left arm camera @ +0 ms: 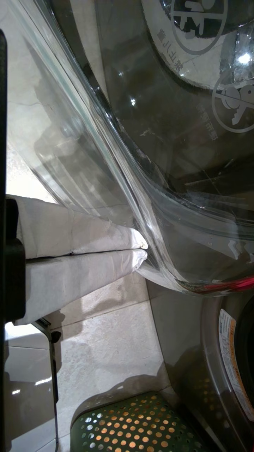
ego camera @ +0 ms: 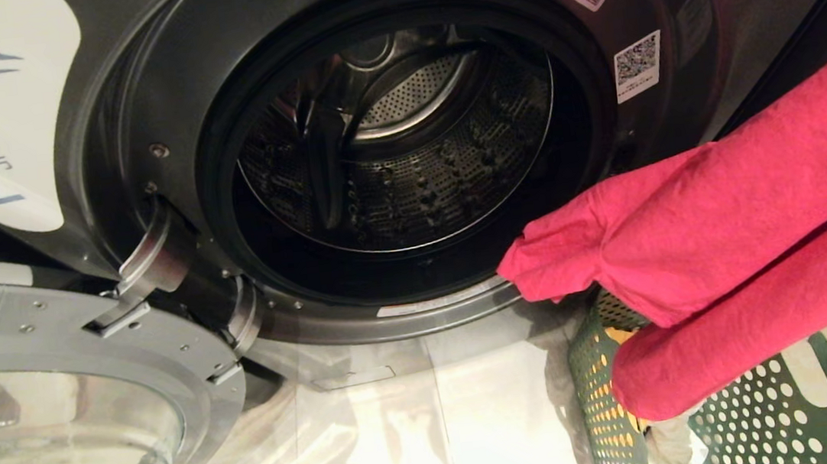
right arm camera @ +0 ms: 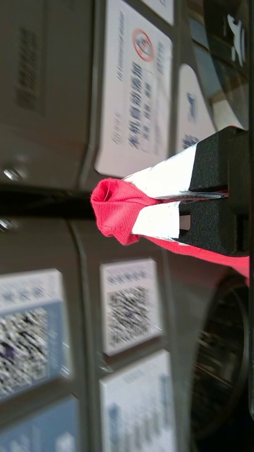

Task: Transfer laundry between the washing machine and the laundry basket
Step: Pick a cloth and place it into the basket

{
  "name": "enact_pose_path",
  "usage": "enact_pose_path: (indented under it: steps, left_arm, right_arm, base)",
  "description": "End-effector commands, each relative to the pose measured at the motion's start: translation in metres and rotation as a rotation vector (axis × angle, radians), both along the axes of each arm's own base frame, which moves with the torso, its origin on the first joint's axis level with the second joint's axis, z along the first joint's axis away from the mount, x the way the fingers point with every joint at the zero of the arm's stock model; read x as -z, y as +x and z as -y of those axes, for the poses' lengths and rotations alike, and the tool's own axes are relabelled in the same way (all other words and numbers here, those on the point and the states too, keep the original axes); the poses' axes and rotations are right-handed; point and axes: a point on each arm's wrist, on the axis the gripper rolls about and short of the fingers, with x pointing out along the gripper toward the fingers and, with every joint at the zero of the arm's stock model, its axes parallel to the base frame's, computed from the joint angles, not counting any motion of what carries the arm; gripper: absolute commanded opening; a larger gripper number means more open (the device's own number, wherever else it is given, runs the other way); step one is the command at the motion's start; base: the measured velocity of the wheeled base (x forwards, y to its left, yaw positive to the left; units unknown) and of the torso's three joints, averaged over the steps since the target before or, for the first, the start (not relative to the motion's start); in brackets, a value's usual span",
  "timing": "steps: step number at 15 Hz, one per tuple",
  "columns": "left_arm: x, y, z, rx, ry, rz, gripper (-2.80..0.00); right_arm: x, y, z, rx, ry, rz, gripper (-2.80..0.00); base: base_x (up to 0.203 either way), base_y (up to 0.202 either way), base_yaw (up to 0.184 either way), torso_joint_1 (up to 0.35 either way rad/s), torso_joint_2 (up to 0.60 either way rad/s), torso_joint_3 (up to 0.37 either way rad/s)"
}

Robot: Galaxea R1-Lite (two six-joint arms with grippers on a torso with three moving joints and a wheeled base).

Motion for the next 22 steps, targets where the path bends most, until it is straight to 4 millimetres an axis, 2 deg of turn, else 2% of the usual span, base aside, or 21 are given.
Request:
enact_pose_path:
  steps: [1, 7, 9, 11, 13, 15, 20, 22]
  left_arm:
    - [0.0, 0.0, 0.0, 0.0, 0.0, -0.002, -2.8]
    - [0.0, 0.0, 0.0, 0.001, 0.0, -0.002, -2.8]
    - [0.0, 0.0, 0.0, -0.001, 0.0, -0.002, -2.8]
    - [0.0, 0.0, 0.0, 0.001, 0.0, -0.002, -2.8]
    - [0.0, 0.0, 0.0, 0.0, 0.0, -0.002, -2.8]
    - [0.0, 0.0, 0.0, 0.0, 0.0, -0.002, -2.8]
    - [0.0, 0.0, 0.0, 0.001, 0.0, -0.002, -2.8]
    - [0.0, 0.0, 0.0, 0.001, 0.0, -0.002, -2.8]
  right_arm:
    - [-0.006, 0.008, -0.001, 0.012, 0.008, 0.029, -2.8]
    - [-0.004, -0.01, 0.001, 0.042, 0.025, 0.065, -2.8]
    - [0.001, -0.011, 0.001, 0.054, 0.028, 0.047, -2.8]
    - [0.012, -0.002, 0.001, 0.064, 0.028, -0.012, -2.8]
    - [0.034, 0.009, 0.0, 0.086, 0.031, -0.104, -2.8]
    - [0.067, 0.017, 0.0, 0.117, 0.036, -0.213, -2.8]
    - [0.17, 0.036, -0.001, 0.178, 0.012, -0.511, -2.8]
    - [0.199, 0.04, -0.001, 0.202, 0.007, -0.583, -2.8]
  base:
    - [0.0, 0.0, 0.0, 0.0, 0.0, 0.0]
    - [0.0, 0.0, 0.0, 0.0, 0.0, 0.0]
    - [0.0, 0.0, 0.0, 0.0, 0.0, 0.0]
    - [0.0, 0.0, 0.0, 0.0, 0.0, 0.0]
    - [0.0, 0.0, 0.0, 0.0, 0.0, 0.0]
    - [0.0, 0.0, 0.0, 0.0, 0.0, 0.0]
    - [0.0, 0.0, 0.0, 0.0, 0.0, 0.0]
    - [0.0, 0.0, 0.0, 0.0, 0.0, 0.0]
